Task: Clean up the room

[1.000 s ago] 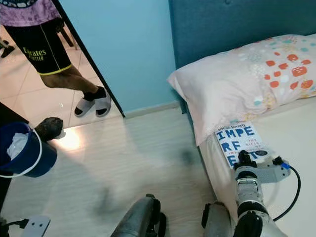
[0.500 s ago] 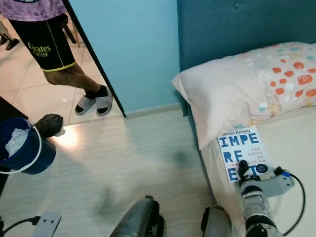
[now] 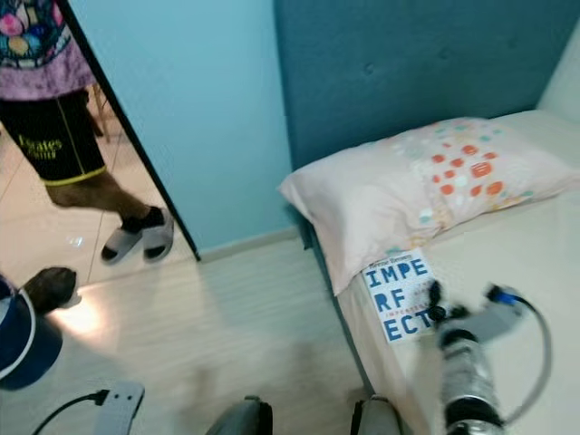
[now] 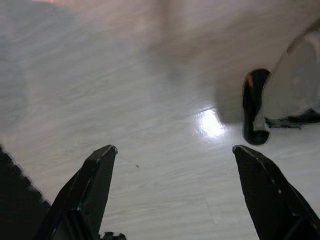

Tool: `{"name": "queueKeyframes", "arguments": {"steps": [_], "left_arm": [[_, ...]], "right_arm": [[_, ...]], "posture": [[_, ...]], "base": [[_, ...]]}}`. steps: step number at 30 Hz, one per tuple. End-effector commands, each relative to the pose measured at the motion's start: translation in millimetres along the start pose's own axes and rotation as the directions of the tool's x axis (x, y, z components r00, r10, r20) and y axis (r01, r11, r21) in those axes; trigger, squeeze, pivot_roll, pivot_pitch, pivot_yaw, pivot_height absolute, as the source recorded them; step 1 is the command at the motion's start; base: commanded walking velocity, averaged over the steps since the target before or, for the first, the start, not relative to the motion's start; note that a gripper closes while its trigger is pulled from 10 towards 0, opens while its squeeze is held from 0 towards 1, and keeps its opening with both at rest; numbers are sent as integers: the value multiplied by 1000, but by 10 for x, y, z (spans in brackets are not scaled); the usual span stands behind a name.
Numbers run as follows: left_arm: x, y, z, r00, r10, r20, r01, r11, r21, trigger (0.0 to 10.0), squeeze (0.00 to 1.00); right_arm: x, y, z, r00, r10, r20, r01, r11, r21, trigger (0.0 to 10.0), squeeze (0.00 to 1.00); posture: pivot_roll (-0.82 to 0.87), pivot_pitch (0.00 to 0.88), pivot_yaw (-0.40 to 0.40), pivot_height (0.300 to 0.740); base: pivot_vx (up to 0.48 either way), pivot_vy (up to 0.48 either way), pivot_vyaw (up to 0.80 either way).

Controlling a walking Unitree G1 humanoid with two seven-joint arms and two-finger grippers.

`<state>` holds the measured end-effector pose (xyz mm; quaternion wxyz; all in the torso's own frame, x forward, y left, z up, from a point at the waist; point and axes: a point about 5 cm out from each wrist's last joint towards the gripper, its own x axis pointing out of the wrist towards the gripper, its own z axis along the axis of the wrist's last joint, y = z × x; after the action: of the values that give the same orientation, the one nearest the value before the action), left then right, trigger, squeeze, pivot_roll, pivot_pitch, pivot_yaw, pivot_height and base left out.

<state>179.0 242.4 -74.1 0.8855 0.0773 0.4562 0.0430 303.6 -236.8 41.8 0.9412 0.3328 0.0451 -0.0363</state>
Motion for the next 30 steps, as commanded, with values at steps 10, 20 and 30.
{"name": "queueKeyframes", "arguments": {"steps": [10,20,30], "left_arm": [[77,14,607,987,97,125,-82,989,-123,10000,0],[78,-170,338,998,63,21,-60,991,-122,10000,0],[16,-208,-97,992,59,-113,-74,988,-133,10000,0]], "right_arm": [[-275,21,-795,917,-2,-399,-95,970,-224,10000,0],[-847,-501,-1085,773,-278,-570,65,929,-365,10000,0],[-1310,-781,-1259,631,-467,-620,149,857,-494,10000,0]], "posture": [[59,0,12,690],[41,0,-7,735],[35,0,-39,740]], "base": [[-192,0,0],[0,0,0],[-37,0,0]]}}
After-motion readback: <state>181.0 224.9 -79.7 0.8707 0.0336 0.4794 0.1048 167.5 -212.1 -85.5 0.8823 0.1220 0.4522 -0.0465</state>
